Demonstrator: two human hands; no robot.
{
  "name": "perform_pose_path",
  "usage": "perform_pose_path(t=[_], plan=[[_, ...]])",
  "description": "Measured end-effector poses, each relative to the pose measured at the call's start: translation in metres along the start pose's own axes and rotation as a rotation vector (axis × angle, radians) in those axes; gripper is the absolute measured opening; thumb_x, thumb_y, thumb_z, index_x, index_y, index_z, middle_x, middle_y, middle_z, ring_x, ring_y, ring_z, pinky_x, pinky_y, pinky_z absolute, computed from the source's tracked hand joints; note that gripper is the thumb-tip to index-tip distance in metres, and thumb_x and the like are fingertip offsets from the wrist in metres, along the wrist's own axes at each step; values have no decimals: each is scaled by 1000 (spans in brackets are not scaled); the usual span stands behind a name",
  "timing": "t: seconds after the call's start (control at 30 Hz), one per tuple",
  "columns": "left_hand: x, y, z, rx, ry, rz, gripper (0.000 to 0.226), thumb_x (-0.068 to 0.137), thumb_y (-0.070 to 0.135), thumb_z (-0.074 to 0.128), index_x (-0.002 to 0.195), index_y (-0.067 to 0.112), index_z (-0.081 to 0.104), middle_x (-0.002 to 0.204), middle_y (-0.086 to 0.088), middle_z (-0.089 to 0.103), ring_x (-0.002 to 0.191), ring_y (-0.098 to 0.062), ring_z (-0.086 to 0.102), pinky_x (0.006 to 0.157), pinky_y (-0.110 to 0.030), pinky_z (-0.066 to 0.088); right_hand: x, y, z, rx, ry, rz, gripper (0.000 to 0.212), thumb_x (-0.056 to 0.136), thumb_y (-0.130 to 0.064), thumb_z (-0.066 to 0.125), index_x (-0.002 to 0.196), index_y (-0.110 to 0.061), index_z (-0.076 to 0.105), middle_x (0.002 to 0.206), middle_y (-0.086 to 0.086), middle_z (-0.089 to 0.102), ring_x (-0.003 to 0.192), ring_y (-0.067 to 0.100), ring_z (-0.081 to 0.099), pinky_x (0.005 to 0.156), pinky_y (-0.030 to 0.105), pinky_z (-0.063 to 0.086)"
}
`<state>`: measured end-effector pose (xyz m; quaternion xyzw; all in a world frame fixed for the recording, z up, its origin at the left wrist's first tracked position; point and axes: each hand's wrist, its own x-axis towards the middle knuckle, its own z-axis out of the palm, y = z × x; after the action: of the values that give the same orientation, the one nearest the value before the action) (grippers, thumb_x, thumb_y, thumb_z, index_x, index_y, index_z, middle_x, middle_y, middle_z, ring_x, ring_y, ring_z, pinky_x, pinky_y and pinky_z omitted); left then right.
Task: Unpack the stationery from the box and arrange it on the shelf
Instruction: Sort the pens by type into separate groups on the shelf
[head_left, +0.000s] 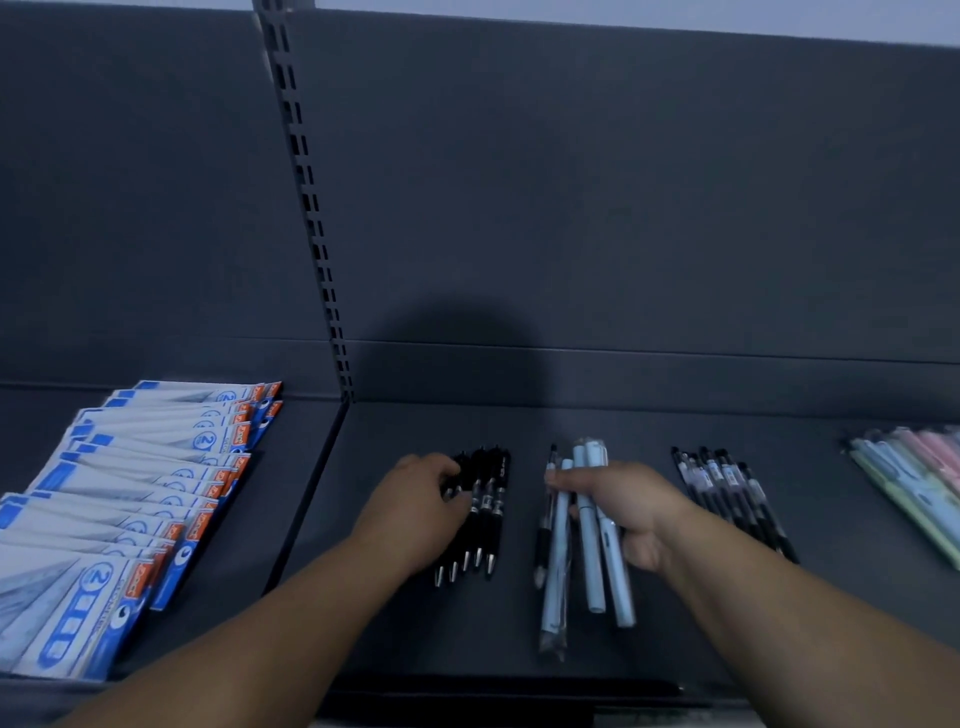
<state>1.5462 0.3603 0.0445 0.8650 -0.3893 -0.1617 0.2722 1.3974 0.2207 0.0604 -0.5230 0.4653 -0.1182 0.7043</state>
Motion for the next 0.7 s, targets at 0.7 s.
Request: perform_pose_path(t=[0.7], plan=[[23, 160, 121, -265, -160, -108, 25, 80, 21, 70, 104, 18, 65, 90, -1, 69, 86, -21, 67, 81, -33, 57, -7, -36, -213, 63, 85, -24, 18, 77, -21, 79, 85, -11, 65, 53, 0, 60, 50, 14, 59, 52, 28, 51]])
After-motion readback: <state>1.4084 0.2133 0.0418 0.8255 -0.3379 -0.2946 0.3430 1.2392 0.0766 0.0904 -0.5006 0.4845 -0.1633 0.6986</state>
